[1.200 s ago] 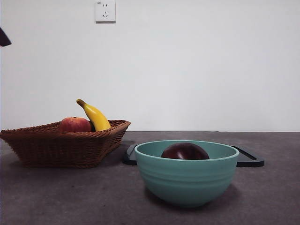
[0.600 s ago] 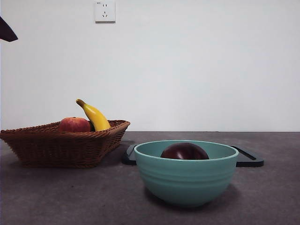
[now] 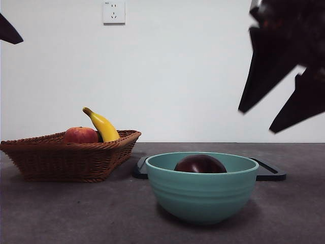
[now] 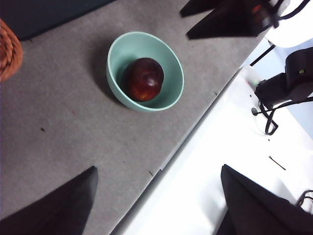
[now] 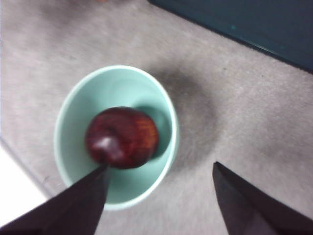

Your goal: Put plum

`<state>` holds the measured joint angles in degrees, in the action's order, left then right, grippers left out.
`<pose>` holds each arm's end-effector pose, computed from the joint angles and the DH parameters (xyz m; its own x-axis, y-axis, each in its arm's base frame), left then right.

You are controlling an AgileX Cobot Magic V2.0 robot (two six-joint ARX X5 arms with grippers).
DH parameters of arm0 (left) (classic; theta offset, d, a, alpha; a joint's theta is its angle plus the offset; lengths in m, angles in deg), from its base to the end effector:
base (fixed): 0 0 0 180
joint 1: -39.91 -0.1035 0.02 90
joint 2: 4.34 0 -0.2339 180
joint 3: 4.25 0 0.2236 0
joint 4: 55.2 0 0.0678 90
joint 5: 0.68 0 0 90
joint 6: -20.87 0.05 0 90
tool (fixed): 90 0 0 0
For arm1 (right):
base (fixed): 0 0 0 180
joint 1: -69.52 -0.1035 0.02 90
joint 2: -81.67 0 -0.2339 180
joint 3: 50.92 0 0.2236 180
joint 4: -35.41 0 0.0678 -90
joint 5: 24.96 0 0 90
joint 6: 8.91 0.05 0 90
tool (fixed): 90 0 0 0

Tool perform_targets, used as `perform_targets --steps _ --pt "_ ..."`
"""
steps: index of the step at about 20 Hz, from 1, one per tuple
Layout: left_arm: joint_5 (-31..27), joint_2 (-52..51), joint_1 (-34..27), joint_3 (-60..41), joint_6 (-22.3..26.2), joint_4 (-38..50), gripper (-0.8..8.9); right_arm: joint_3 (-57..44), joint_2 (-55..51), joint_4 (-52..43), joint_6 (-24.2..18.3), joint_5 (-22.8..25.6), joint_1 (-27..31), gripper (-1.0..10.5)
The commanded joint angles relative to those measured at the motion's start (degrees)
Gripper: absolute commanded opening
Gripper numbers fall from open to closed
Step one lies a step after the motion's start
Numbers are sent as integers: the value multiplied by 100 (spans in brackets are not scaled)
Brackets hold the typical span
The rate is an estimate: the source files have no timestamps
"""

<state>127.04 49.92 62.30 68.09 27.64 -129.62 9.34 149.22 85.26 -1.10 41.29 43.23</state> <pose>0.1321 -0.0875 0.2734 0.1723 -0.7327 -0.6584 0.7013 0.5606 -0.4403 0.1830 0.1129 0.1959 0.2669 0.5811 -0.7689 -0.4934 0.7677 0.4089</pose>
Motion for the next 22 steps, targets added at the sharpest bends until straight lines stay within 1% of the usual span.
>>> perform_targets --steps 1,5,6,9,11,14,18,21,22 --pt "44 35 24 70 94 44 403 -90 315 -350 129 35 -138 315" --pt "42 35 24 70 94 39 403 -94 861 -804 144 420 -367 313" --pt "42 35 24 70 94 35 403 -94 962 -916 175 474 -404 297" --pt "42 35 24 70 94 28 403 -94 1233 -1185 210 479 -487 186" --pt "42 35 24 70 94 22 403 -94 1349 -1244 210 599 -527 154" --pt "42 35 24 70 94 22 403 -94 1469 -1246 208 732 -549 148" --pt "42 35 24 70 94 24 403 -94 1482 -1331 208 728 -553 42" --pt "42 35 24 70 94 24 403 -85 1480 -1329 210 647 -553 36" --pt "42 35 24 70 94 24 403 -74 1473 -1335 210 562 -551 8"
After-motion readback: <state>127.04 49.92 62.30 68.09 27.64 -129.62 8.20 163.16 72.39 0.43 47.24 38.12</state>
